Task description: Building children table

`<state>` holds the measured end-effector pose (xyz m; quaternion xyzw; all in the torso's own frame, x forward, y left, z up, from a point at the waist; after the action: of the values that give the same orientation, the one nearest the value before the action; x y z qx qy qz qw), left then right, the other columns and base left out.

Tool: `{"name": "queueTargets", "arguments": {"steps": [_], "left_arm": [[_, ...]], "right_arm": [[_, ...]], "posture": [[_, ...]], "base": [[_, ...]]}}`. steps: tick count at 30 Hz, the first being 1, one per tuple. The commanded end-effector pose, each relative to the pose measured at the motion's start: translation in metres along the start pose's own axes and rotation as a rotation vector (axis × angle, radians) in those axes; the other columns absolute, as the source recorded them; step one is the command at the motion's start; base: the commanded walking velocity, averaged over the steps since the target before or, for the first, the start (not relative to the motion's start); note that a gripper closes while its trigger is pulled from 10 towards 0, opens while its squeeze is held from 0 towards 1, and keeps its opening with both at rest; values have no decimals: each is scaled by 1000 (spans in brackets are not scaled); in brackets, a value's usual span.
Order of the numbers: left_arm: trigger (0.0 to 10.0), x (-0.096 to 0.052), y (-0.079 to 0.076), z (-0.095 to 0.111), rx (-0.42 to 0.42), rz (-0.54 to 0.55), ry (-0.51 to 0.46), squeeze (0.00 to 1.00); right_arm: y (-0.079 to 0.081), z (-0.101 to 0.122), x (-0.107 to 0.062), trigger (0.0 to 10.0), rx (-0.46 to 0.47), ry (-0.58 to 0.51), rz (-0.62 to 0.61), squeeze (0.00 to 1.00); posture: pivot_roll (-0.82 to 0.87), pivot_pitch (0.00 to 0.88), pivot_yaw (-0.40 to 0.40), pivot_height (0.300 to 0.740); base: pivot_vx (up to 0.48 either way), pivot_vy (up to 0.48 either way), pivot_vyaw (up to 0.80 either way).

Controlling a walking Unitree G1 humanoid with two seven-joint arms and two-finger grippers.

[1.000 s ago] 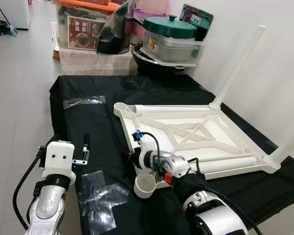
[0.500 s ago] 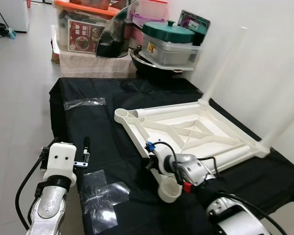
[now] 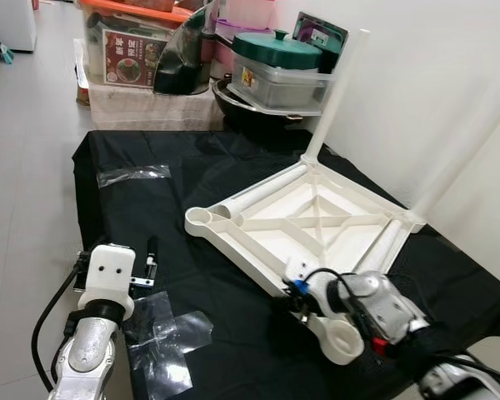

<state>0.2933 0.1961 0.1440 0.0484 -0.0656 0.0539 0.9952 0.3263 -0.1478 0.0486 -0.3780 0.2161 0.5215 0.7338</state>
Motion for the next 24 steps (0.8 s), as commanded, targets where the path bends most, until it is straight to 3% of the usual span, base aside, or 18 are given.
{"name": "queueTargets", "arguments": {"steps": [1,5,7,10,16,21,24], "left_arm": [[10000,0,-3,-3,1,-14,11,0],[10000,0,-2,-3,4,-16,12,0],[10000,1,-3,-3,10,-25,11,0],[10000,2,-5,-3,11,-36,10,0],[10000,3,-6,-3,15,-44,11,0],[10000,4,-6,-4,21,-50,13,0],[10000,5,-6,-4,23,-53,14,0]], "right_arm": [[47,-14,15,0,-135,72,246,0],[54,-25,7,0,-176,90,274,0],[63,-45,-13,0,-265,120,320,0],[62,-57,-25,0,-316,152,326,0],[66,-68,-37,0,-329,184,363,0],[70,-114,-65,0,-356,411,441,0],[64,-125,-75,0,-367,481,438,0]], "posture": [[105,0,-186,740],[103,0,-184,740],[91,0,-168,740],[87,0,-164,740],[83,0,-158,740],[82,0,-156,740],[78,0,-153,740]], "base": [[0,0,0],[0,0,0],[0,0,0],[0,0,0],[0,0,0],[0,0,0],[0,0,0]]}}
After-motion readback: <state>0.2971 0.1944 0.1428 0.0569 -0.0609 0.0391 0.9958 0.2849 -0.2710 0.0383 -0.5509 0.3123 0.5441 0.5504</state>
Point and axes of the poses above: a point about 5 cm out from each wrist's last joint towards the gripper, its own x axis pointing out of the wrist towards the gripper, its own z axis along the axis of the wrist's last joint, y = z × x, the point moved 5 cm from there along x, pointing out of the wrist towards the gripper, and after that the axes turned 9 degrees about -x, right-handed, at the moved point
